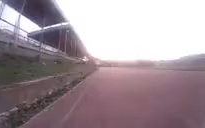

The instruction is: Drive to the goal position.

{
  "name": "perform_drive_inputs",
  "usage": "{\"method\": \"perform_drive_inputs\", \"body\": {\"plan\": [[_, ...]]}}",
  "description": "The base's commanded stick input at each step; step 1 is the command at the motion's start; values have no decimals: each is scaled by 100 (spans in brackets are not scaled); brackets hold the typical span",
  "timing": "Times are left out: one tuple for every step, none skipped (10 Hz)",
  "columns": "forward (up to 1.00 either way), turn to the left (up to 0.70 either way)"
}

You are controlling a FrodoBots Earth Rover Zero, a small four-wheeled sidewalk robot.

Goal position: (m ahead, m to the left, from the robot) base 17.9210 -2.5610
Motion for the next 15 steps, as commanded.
{"method": "perform_drive_inputs", "body": {"plan": [[70, -35], [70, -35], [70, -16], [70, 0], [70, 0], [70, 0], [70, 0], [70, 0], [70, 0], [70, 0], [70, 0], [70, 0], [70, 0], [70, 0], [70, 0]]}}
